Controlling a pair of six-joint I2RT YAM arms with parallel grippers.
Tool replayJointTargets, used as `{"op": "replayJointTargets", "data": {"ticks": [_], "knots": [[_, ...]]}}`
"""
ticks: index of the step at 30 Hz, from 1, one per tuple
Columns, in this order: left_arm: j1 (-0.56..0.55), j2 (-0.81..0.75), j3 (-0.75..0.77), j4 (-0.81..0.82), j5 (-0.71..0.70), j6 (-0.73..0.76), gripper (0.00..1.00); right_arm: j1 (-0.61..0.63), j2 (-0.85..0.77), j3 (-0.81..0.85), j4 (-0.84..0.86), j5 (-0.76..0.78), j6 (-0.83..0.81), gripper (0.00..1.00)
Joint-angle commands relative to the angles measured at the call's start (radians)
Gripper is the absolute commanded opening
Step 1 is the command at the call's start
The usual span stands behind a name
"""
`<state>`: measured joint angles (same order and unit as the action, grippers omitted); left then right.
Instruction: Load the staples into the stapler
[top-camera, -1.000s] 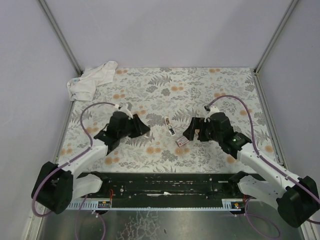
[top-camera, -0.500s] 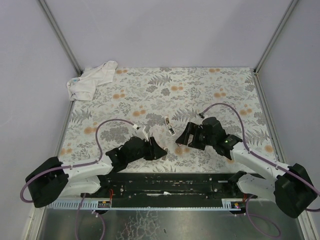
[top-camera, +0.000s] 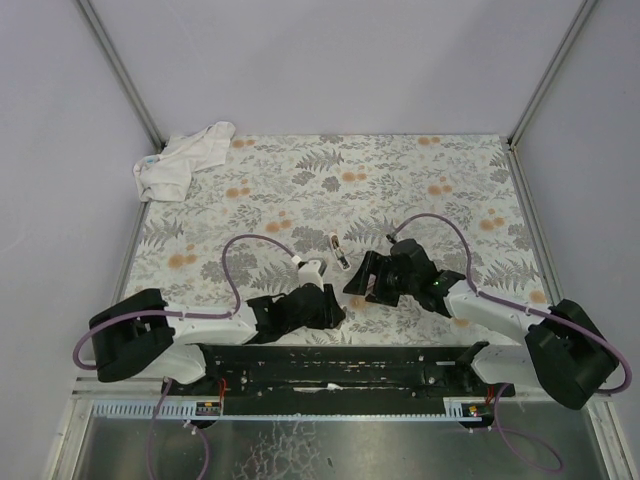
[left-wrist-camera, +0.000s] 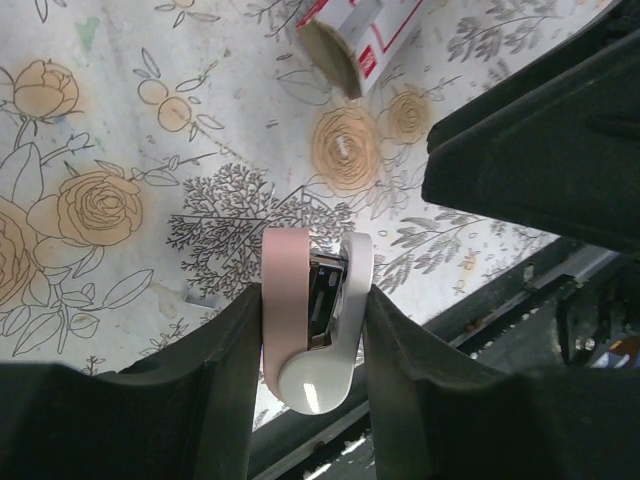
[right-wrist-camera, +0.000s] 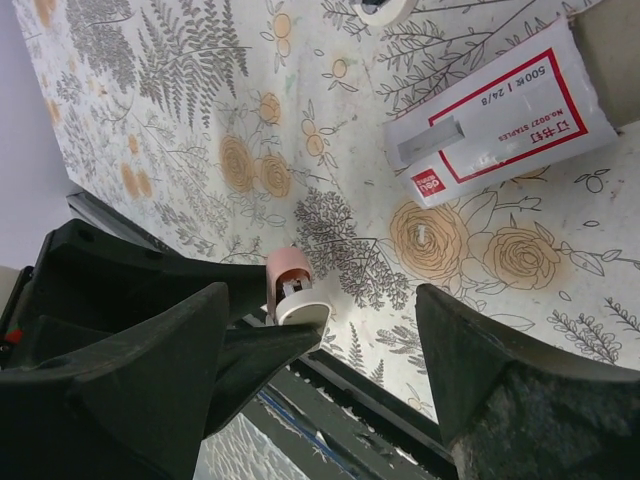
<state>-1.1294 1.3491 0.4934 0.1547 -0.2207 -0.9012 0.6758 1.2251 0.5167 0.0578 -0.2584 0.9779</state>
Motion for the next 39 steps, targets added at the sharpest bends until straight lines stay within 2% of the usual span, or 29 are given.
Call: {"op": "replayJointTargets", "data": {"ticks": [1,9,13,15,21,32,39], "knots": [[-0.01,0.041,0.028,-0.032,-0.04,-0.005,0.38,0.015,0.043,-0.017,0.093,-0.034,0.025,0.8],[-0.009,0.006,0.028,-0.061,-0.033,-0.007,0.6,0.018,0.072,-0.054,0.14,-0.047,0.031,0.78],[-0.009,-0.027,0.023,-0.085,-0.023,-0.021,0.66,0.021,0.073,-0.065,0.146,-0.055,0.031,0.76],[-0.005,-0.043,0.023,-0.095,-0.022,-0.041,0.64,0.025,0.073,-0.07,0.153,-0.059,0.034,0.72],[0.032,-0.054,0.046,-0.147,-0.054,-0.102,0.48,0.052,0.082,-0.09,0.168,-0.05,0.048,0.62],[0.058,0.093,0.181,-0.27,-0.075,-0.074,0.47,0.066,0.062,-0.109,0.151,-0.017,0.044,0.58],[0.057,0.143,0.218,-0.327,-0.112,-0.07,0.39,0.068,0.06,-0.116,0.154,-0.016,0.042,0.57]]}}
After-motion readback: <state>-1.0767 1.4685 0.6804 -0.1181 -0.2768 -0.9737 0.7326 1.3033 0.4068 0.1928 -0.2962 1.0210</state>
